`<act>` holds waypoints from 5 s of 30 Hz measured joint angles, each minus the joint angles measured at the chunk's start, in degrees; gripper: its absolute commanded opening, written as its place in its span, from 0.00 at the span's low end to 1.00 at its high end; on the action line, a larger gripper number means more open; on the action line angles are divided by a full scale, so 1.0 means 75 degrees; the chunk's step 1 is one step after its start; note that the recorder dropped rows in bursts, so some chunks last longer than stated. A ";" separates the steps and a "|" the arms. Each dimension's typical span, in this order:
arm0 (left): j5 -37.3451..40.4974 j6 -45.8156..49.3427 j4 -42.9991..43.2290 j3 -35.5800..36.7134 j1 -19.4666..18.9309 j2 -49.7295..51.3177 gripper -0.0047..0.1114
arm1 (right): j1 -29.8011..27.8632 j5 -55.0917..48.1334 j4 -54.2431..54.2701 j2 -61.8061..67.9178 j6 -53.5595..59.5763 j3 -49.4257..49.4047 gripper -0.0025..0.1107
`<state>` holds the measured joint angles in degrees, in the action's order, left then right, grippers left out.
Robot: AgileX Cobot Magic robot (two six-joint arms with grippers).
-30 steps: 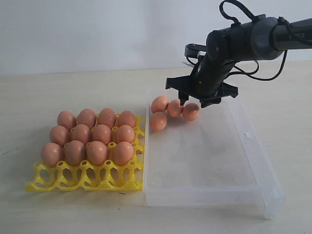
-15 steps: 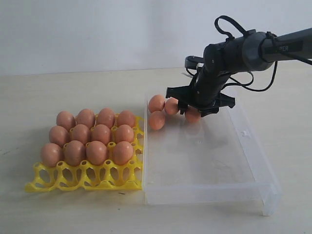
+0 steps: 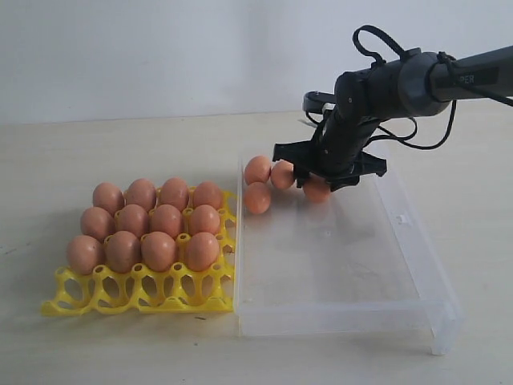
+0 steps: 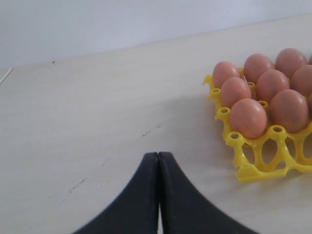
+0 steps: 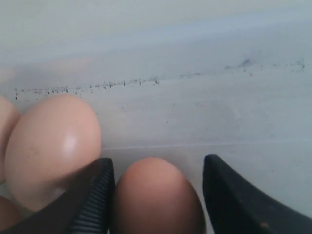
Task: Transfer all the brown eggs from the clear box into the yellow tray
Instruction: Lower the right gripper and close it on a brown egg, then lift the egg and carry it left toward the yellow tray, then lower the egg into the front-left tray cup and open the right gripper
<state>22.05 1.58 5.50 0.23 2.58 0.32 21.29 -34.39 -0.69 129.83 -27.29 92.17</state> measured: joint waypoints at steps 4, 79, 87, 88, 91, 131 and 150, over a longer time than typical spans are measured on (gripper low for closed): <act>0.0000 0.0000 0.0000 0.0000 0.0000 0.0000 0.04 | 0.0000 0.0000 0.0093 0.0000 0.0933 0.0000 0.03; 0.0000 0.0000 0.0000 0.0000 0.0000 0.0000 0.04 | 0.0799 0.5183 0.0486 -0.7356 0.3561 -0.6771 0.02; 0.0000 0.0000 0.0000 0.0000 0.0000 0.0000 0.04 | 0.0799 0.5116 0.0486 -0.7356 0.3561 -0.6771 0.02; 0.0000 0.0000 0.0000 0.0000 0.0000 0.0000 0.04 | 0.0799 0.5116 0.0486 -0.7356 0.3561 -0.6771 0.02; 0.0000 0.0000 0.0000 0.0000 0.0000 0.0000 0.04 | 0.0799 0.5284 0.0486 -0.7356 0.3561 -0.6808 0.02; 0.0000 0.0000 0.0000 0.0000 0.0000 0.0000 0.04 | 0.2864 0.9058 -0.9186 -0.2900 -0.4350 -0.3999 0.02; 0.0000 0.0000 0.0000 0.0000 0.0000 0.0000 0.04 | 0.3688 0.9269 -1.3037 -0.0426 -0.7817 -0.0465 0.02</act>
<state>22.05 1.58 5.50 0.23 2.58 0.32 48.95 35.13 -98.48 126.64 -85.92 88.68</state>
